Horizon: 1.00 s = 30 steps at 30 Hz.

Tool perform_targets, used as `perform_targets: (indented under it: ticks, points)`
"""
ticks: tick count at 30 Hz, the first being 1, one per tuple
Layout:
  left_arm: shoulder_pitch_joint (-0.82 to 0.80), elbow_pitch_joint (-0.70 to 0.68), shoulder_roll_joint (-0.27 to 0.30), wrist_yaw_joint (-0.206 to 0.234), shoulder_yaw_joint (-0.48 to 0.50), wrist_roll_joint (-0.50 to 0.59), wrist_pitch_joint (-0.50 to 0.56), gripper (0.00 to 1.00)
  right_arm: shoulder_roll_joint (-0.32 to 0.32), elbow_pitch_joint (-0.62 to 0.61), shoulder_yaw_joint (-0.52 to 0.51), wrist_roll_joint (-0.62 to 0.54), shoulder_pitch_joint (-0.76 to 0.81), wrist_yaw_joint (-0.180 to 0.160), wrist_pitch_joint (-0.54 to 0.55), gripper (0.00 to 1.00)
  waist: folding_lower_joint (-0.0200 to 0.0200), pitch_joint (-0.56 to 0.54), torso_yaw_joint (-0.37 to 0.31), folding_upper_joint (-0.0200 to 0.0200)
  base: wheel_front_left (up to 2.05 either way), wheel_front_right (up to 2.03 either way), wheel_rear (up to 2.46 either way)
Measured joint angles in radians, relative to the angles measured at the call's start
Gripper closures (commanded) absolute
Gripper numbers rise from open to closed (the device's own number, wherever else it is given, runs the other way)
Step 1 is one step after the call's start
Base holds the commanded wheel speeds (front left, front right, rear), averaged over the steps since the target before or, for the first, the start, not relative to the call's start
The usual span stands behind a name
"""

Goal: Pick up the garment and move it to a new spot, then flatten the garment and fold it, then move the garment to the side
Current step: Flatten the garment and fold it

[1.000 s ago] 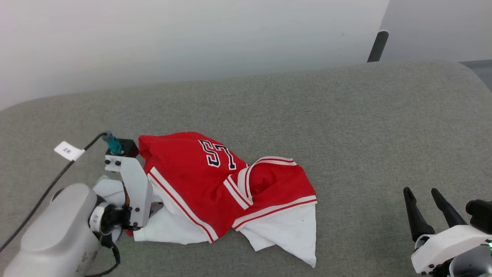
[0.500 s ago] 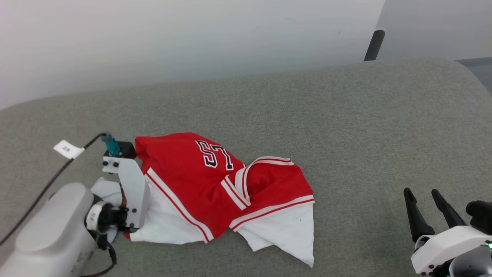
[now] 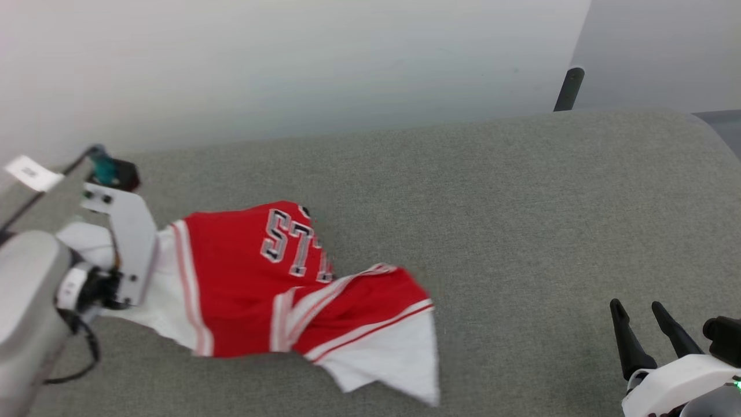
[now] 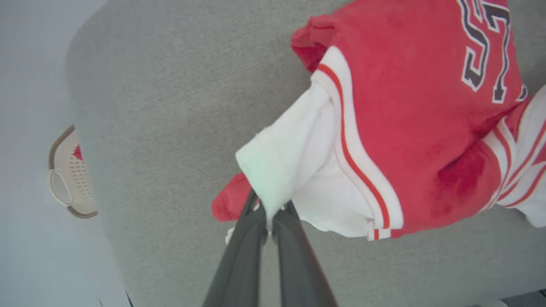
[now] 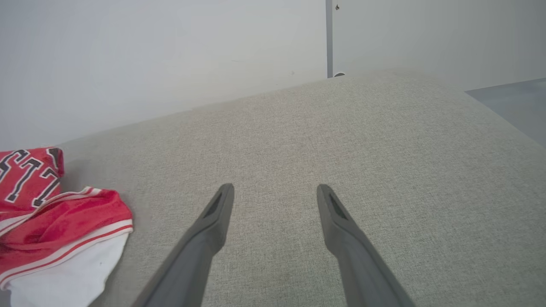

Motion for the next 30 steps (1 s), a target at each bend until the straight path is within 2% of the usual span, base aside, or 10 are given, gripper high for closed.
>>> perform_targets:
  ticks: [7,11,12,14,15,16,19,20,21,30]
  points:
    - [-0.016,0.038,0.089,0.029,-0.027,0.092,-0.002,1.0,0.0,-0.013,0.0,0.0,0.012,0.0,0.011,0.0,0.0,0.005,-0.003,0.0,0.0,0.0,0.0]
    - [0.027,0.091,0.089,0.048,-0.025,0.085,-0.032,1.0,0.003,-0.02,0.001,0.0,0.012,0.0,0.017,0.0,0.0,0.018,-0.008,0.0,0.0,0.0,0.0]
    - [0.042,0.105,0.082,0.051,-0.022,0.079,-0.047,0.89,0.004,-0.021,0.002,0.0,0.012,0.0,0.019,0.0,0.0,0.022,-0.01,0.0,0.0,0.0,0.0]
    - [0.062,0.128,0.061,0.057,-0.016,0.064,-0.077,0.87,0.006,-0.023,0.004,0.0,0.011,0.0,0.02,0.0,0.0,0.03,-0.012,0.0,0.0,0.0,0.0]
    - [0.07,0.138,0.049,0.057,-0.014,0.054,-0.087,0.76,0.006,-0.023,0.006,0.0,0.01,0.0,0.024,0.0,0.0,0.034,-0.013,0.0,0.0,0.0,0.0]
    - [0.079,0.147,0.039,0.056,-0.012,0.043,-0.096,0.55,0.007,-0.023,0.006,0.0,0.009,0.0,0.025,0.0,0.0,0.037,-0.014,0.0,0.0,0.0,0.0]
    - [0.084,0.163,0.016,0.05,-0.006,0.034,-0.131,0.15,0.006,-0.025,0.011,0.002,0.007,0.0,0.034,0.0,0.0,0.038,-0.012,0.0,0.0,0.0,0.0]
    - [0.083,0.163,0.01,0.041,-0.004,0.031,-0.144,0.15,0.005,-0.025,0.013,0.002,0.007,0.0,0.037,0.0,0.0,0.036,-0.01,0.0,0.0,0.0,0.0]
    - [0.082,0.161,0.002,0.035,-0.001,0.028,-0.161,0.01,0.003,-0.026,0.016,0.002,0.008,0.0,0.041,0.0,0.0,0.033,-0.007,0.0,0.0,0.0,0.0]
    - [0.059,0.104,-0.038,0.002,0.002,0.035,-0.27,0.0,-0.009,-0.039,0.042,0.022,0.033,0.0,0.077,0.0,0.0,-0.022,0.055,0.0001,0.0,0.0,0.0]
